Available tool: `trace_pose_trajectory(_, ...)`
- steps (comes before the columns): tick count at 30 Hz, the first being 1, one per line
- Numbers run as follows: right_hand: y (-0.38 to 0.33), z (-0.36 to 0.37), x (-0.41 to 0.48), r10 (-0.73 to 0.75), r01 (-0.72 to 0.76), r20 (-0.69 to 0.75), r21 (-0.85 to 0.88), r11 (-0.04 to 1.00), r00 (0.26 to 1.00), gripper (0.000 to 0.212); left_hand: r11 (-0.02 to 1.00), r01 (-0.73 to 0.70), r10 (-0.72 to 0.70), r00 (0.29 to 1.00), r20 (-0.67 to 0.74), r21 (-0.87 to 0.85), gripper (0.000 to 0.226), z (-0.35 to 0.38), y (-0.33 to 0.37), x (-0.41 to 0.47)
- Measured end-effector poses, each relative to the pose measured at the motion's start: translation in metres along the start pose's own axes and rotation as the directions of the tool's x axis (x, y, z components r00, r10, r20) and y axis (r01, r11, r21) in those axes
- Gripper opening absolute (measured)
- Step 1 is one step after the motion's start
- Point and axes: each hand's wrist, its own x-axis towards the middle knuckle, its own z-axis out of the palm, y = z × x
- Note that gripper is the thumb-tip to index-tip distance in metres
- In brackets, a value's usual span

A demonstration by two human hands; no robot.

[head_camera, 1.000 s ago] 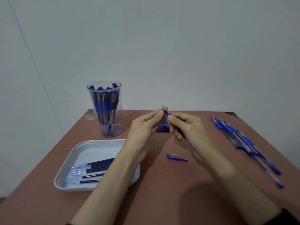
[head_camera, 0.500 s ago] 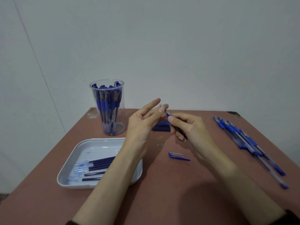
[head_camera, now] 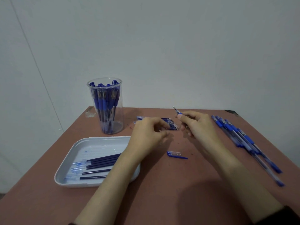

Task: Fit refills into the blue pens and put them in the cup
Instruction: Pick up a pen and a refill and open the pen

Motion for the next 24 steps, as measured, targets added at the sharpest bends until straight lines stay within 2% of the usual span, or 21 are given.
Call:
trace_pose_trajectory(3, -0.001, 0.001, -0.001, -0.001, 0.001, 0.005, -0.001, 1.000, 1.000, 0.013, 0.977, -0.061, 0.037, 0.992, 0.117, 0.205, 0.008, 0.002, -0.002, -0.003)
trace_pose_trajectory(7, -0.003, 0.002, -0.001, -0.015, 0.016, 0.023, -0.019, 1.000, 1.000, 0.013, 0.981, -0.054, 0.003, 0.965, 0.262, 0.188, 0.021, 0.005, -0.007, -0.004)
trace_pose_trajectory(10, -0.002, 0.003, -0.001, -0.012, 0.013, 0.024, -0.034, 0.999, 1.000, 0.013, 0.986, -0.050, 0.005, 0.963, 0.269, 0.160, 0.029, 0.005, -0.009, -0.003)
trace_pose_trajectory(12, -0.002, 0.003, -0.002, -0.009, 0.010, 0.029, -0.032, 0.999, 1.000, 0.013, 0.985, -0.038, 0.000, 0.975, 0.223, 0.167, 0.037, 0.003, -0.007, -0.001)
trace_pose_trajectory(14, -0.004, 0.002, -0.003, -0.021, 0.022, 0.050, -0.012, 1.000, 0.999, 0.013, 0.999, 0.016, -0.020, 0.995, 0.099, 0.033, 0.038, -0.001, -0.004, 0.002)
trace_pose_trajectory(16, -0.009, 0.002, -0.006, -0.059, 0.058, 0.100, 0.011, 0.998, 0.993, 0.014, 0.966, 0.092, -0.093, 0.996, 0.007, -0.241, 0.032, -0.004, -0.002, 0.004)
trace_pose_trajectory(19, -0.014, 0.004, -0.011, -0.119, 0.106, 0.190, 0.076, 0.991, 0.975, 0.014, 0.827, 0.164, -0.173, 0.984, 0.033, -0.537, 0.023, -0.007, 0.002, 0.003)
trace_pose_trajectory(22, -0.015, 0.006, -0.012, -0.145, 0.123, 0.214, 0.111, 0.986, 0.966, 0.014, 0.738, 0.206, -0.203, 0.976, 0.080, -0.642, 0.011, -0.008, 0.003, 0.002)
trace_pose_trajectory(24, -0.015, 0.005, -0.011, -0.143, 0.122, 0.208, 0.107, 0.987, 0.968, 0.013, 0.671, 0.202, -0.230, 0.972, 0.058, -0.713, 0.010, -0.010, 0.001, 0.004)
